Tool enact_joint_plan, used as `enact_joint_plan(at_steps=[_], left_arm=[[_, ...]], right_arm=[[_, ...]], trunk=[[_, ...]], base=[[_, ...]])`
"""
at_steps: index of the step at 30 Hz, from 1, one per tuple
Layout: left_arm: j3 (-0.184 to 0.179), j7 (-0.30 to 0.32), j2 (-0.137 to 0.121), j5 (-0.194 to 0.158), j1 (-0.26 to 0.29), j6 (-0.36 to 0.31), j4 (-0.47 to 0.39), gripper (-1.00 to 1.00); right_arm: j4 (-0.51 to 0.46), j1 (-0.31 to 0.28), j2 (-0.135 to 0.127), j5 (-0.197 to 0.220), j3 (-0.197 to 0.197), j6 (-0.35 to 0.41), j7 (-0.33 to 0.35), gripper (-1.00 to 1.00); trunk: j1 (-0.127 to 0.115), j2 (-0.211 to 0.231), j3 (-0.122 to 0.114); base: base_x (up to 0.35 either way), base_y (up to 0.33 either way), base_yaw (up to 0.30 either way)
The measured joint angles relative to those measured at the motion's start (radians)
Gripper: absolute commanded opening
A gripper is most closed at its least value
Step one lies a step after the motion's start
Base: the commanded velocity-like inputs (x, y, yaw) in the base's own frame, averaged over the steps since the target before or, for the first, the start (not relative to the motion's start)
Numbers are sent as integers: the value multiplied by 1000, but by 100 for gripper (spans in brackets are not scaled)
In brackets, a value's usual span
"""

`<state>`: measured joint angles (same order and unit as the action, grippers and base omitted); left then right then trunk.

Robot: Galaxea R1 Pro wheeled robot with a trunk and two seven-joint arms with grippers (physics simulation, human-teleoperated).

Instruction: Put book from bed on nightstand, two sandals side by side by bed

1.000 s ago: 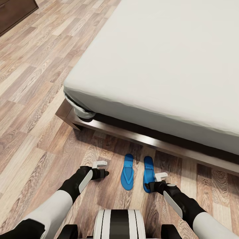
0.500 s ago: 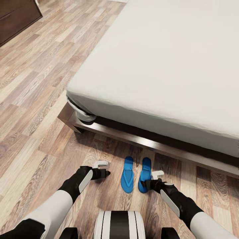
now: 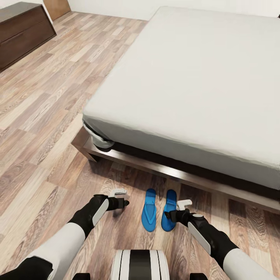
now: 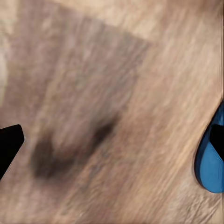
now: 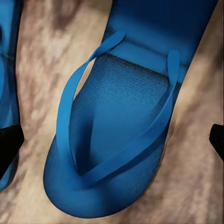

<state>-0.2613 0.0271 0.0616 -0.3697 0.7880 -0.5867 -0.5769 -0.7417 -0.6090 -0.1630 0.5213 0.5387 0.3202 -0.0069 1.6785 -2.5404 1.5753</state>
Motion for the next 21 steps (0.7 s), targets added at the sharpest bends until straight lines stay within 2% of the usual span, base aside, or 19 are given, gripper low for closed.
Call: enact_joint_plan(at_steps=[3,9,17,21], left_arm=[[0,2,0,0,0,0,0,100],[0,5,0,3,0,0,-6,100],[0,6,0,4,0,0,-6,100],[0,6,0,4,0,0,-7,100]], right_arm=[[2,0,0,0,1,0,0,100],[12,1,0,0,0,0,-2,100],[36,1,0,0,-1,0,-3,100],[49,1,0,0,-2,0,-3,100]], trunk=[[-1,1,-12],[-4,2,-35],[-7,4,-66],[-9,5,-81]], base=[[-20,0,-58],[-99,-22,-262],[-198,-154,-281],[-231,-193,-121]])
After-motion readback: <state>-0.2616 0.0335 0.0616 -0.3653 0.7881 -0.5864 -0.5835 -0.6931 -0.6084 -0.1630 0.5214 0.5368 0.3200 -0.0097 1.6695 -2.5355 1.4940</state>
